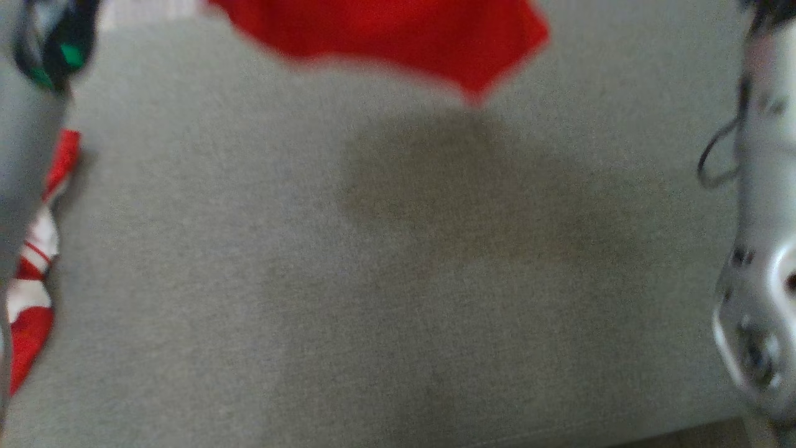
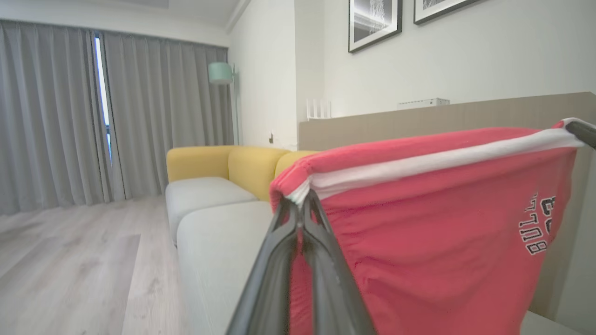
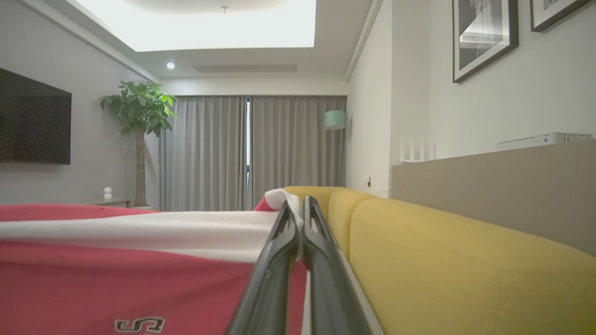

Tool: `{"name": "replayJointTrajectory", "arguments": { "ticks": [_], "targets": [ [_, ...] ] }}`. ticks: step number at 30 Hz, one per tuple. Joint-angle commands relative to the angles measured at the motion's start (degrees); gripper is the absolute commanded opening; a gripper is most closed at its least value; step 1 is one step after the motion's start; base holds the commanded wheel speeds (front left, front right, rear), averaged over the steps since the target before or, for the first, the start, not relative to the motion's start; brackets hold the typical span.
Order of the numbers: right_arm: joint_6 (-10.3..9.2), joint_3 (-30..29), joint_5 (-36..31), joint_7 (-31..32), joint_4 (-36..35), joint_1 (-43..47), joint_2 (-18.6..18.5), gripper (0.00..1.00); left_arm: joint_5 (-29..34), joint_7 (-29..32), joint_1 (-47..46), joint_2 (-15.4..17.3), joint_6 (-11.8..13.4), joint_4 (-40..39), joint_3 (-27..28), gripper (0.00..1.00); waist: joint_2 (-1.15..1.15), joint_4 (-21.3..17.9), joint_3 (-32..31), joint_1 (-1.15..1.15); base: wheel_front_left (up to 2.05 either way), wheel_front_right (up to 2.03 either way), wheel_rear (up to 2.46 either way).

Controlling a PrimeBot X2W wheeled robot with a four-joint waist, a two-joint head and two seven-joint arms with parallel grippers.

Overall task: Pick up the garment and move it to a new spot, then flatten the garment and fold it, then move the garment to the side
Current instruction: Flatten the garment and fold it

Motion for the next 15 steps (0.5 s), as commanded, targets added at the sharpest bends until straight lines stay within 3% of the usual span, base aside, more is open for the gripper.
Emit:
{"name": "replayJointTrajectory", "arguments": {
  "ticks": [1, 4, 7, 11, 15],
  "targets": [
    [-0.04, -0.9, -0.6, -3.2, 0.6, -5.5, 1.0, 0.0, 1.6, -2.0, -6.4, 1.7, -0.4, 0.9, 2.9, 0.0, 0.0, -1.3, 5.7, -0.03, 0.0, 0.0, 0.0],
    [-0.04, -3.8, -2.5, -11.0, 10.0, -13.4, 1.1, 0.0, 3.0, -8.4, -14.4, -1.4, -1.5, 8.6, 2.4, 0.0, 0.0, -1.3, 7.3, -0.03, 0.0, 0.0, 0.0],
    [-0.04, -4.6, -3.2, -12.6, 13.3, -14.9, 1.1, 0.0, 3.4, -11.3, -16.8, -2.9, -1.8, 11.4, 1.4, 0.0, 0.0, -1.0, 7.9, -0.03, 0.0, 0.0, 0.0],
    [-0.04, -4.3, -3.2, -13.7, 18.7, -13.2, 1.1, 0.0, 1.7, -14.0, -16.9, -5.9, -2.1, 14.5, -2.3, 0.0, 0.0, -0.5, 8.5, -0.03, 0.0, 0.0, 0.0],
    [-0.04, -1.6, -3.2, -13.8, 24.4, -7.6, 1.1, 0.0, -1.5, -15.3, -11.1, -6.2, -2.2, 13.9, -9.2, 0.0, 0.0, 0.1, 7.5, -0.03, 0.0, 0.0, 0.0]
  ]
}}
